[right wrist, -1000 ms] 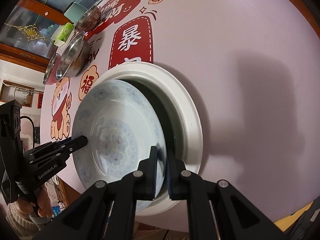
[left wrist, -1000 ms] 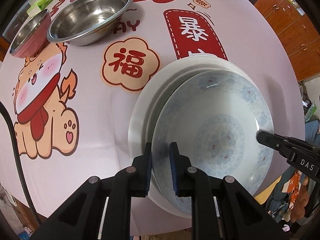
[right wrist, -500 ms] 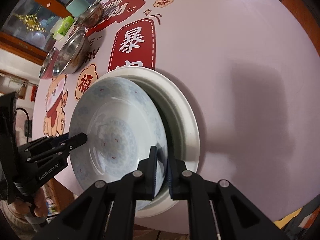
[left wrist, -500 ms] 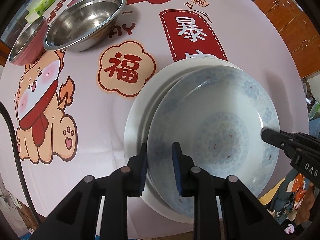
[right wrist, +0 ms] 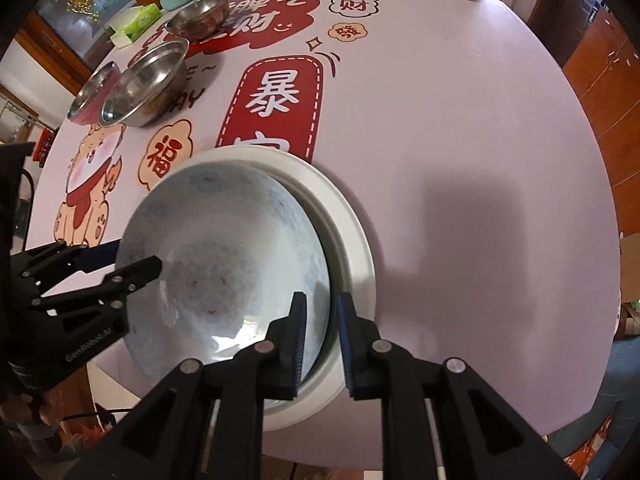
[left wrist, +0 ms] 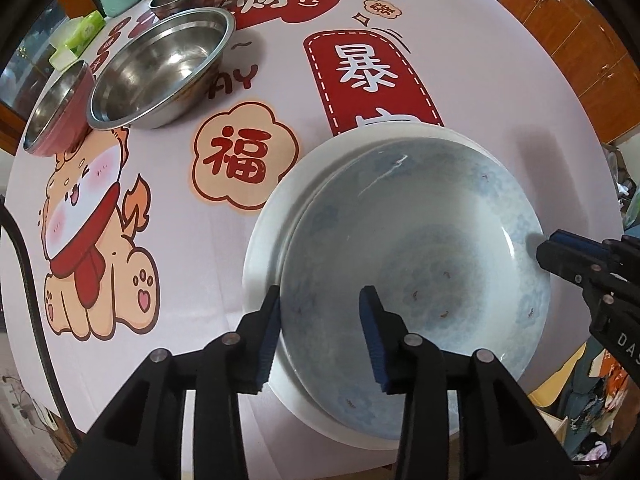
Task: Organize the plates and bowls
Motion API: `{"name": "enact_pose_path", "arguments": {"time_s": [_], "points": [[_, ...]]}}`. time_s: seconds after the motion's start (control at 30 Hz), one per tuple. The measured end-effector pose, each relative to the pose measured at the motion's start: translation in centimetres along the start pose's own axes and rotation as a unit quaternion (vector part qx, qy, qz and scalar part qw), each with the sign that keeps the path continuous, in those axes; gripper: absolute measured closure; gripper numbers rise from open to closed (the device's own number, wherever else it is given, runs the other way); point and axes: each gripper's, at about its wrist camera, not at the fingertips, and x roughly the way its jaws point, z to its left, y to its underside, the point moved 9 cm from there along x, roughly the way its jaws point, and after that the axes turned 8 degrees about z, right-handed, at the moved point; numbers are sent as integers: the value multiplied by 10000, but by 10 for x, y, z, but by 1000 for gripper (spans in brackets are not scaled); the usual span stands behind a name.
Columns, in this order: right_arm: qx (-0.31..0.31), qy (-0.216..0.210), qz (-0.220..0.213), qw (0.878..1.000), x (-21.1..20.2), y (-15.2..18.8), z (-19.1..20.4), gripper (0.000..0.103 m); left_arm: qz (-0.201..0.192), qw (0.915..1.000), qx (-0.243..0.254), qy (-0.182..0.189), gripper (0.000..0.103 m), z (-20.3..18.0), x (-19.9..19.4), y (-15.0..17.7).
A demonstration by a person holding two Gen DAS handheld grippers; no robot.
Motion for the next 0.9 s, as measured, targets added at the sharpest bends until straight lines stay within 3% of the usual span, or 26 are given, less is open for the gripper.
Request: {"name": "enact_pose_path", "arguments": {"time_s": [0.17,0.43,0.53,0.9], "points": [[97,-64,75,9999,4,4,-2,87,-77,10000,-30,33,41,-4,-5,0],[107,-155,115,9998,4,7,-3,87,-60,9999,-45,76,36,-6,-13,0],[47,-174,112,9998,1,5,-2,87,-53,9998,-117,126,29,-5,-19,1],[-400,-431,-40,9983,-23,-21,10,87,-293,9988,-358,179,24,3,-56,-13]]}}
